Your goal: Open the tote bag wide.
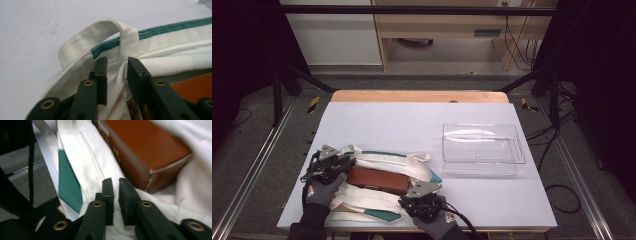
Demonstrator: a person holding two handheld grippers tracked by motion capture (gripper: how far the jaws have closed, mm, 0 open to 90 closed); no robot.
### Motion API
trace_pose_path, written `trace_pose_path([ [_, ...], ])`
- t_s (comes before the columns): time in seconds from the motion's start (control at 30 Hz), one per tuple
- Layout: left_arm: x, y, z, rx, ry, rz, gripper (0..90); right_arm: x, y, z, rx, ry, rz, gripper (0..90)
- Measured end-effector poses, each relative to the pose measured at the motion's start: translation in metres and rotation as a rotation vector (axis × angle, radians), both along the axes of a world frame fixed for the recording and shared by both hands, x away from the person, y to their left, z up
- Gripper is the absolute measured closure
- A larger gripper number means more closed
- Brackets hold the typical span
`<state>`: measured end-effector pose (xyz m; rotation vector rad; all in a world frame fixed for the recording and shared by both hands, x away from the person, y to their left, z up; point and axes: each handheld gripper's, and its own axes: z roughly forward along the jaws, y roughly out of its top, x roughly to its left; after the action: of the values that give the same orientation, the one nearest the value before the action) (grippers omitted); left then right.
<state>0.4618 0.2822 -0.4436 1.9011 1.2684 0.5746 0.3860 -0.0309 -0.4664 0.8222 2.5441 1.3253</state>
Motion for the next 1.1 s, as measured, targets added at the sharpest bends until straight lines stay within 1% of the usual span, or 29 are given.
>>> trace_pose_path([
  [0.03,-0.004,0.001,0.003,0.005,-0.014,0.005,66.9,0.001,-0.001,0.004,0.016,-0.005,0.003,78.6],
  [0.13,-0.016,0.006,0.012,-0.011,-0.051,0.006,62.7,0.003,-0.007,0.016,0.042,-0.031,-0.006,74.8],
  [0.17,-0.019,0.007,0.016,-0.006,-0.064,0.002,61.4,0.004,-0.009,0.019,0.053,-0.039,-0.013,72.9],
  [0.27,-0.032,0.009,0.022,-0.013,-0.094,-0.021,60.1,0.007,-0.014,0.026,0.065,-0.071,-0.020,64.8],
  [0.3,-0.035,0.009,0.022,-0.019,-0.096,-0.030,60.1,0.008,-0.016,0.029,0.074,-0.083,-0.022,61.3],
  [0.4,-0.048,0.010,0.021,-0.015,-0.104,-0.053,59.1,0.012,-0.017,0.034,0.079,-0.108,-0.032,56.4],
  [0.47,-0.057,0.011,0.020,-0.007,-0.113,-0.064,58.6,0.016,-0.017,0.038,0.082,-0.113,-0.039,55.5],
  [0.53,-0.066,0.013,0.021,-0.001,-0.122,-0.075,58.4,0.019,-0.015,0.040,0.078,-0.103,-0.030,54.6],
  [0.6,-0.074,0.013,0.021,-0.006,-0.125,-0.091,59.2,0.021,-0.012,0.040,0.067,-0.107,-0.021,57.0],
  [0.63,-0.077,0.012,0.021,-0.003,-0.122,-0.103,61.0,0.022,-0.010,0.040,0.061,-0.108,-0.026,62.7],
  [0.67,-0.079,0.011,0.020,0.001,-0.116,-0.115,63.5,0.025,-0.009,0.040,0.054,-0.108,-0.042,69.2],
  [0.73,-0.080,0.007,0.017,0.020,-0.096,-0.131,66.2,0.031,-0.009,0.040,0.057,-0.118,-0.076,75.0],
  [0.8,-0.082,0.004,0.012,0.057,-0.073,-0.148,68.7,0.040,-0.008,0.038,0.042,-0.107,-0.105,75.2],
  [0.83,-0.082,0.003,0.010,0.065,-0.063,-0.152,69.3,0.043,-0.007,0.036,0.033,-0.111,-0.112,74.0],
  [0.87,-0.083,0.003,0.007,0.067,-0.050,-0.155,69.5,0.046,-0.007,0.035,0.026,-0.106,-0.117,72.8],
  [0.9,-0.083,0.002,0.004,0.078,-0.038,-0.157,69.5,0.048,-0.006,0.033,0.017,-0.106,-0.124,71.5],
  [0.97,-0.083,0.002,0.001,0.088,-0.027,-0.163,68.8,0.051,-0.004,0.030,-0.004,-0.118,-0.142,71.2],
  [1.1,-0.082,-0.002,-0.005,0.109,0.005,-0.173,64.7,0.055,0.000,0.027,-0.043,-0.133,-0.173,73.4],
])
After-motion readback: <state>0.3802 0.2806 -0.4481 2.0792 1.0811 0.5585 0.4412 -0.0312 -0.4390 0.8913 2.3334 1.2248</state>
